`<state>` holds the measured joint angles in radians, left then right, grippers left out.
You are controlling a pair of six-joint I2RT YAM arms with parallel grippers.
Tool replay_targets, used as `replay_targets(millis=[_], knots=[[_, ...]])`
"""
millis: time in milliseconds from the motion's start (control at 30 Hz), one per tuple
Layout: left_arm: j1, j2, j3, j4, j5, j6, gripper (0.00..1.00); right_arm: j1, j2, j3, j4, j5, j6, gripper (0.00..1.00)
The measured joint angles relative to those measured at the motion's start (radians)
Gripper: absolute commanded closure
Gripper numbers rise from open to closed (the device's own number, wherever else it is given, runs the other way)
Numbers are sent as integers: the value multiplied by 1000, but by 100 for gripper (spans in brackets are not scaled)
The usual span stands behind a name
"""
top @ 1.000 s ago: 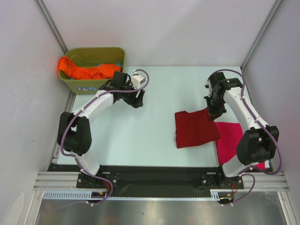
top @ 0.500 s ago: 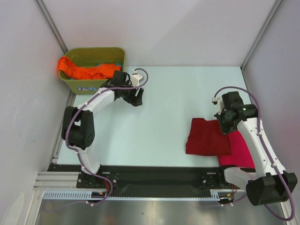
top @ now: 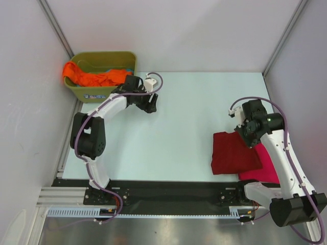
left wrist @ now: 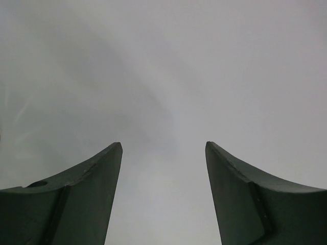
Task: Fold and stack the t-shirts
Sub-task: Neatly place the folded tshirt to the corner
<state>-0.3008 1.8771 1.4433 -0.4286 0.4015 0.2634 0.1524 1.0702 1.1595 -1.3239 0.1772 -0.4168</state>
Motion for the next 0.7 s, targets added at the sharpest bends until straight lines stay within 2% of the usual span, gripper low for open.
replay_targets(millis=[167, 400, 700], knots=[[3, 9, 1, 0, 0, 1, 28, 45, 35, 81, 3, 0, -16, 100], [24, 32, 18, -2, 0, 8, 28, 47, 28, 24, 2, 55, -34, 100], [35, 63, 42, -3, 0, 10, 28, 29, 29, 20, 0, 236, -49, 100]])
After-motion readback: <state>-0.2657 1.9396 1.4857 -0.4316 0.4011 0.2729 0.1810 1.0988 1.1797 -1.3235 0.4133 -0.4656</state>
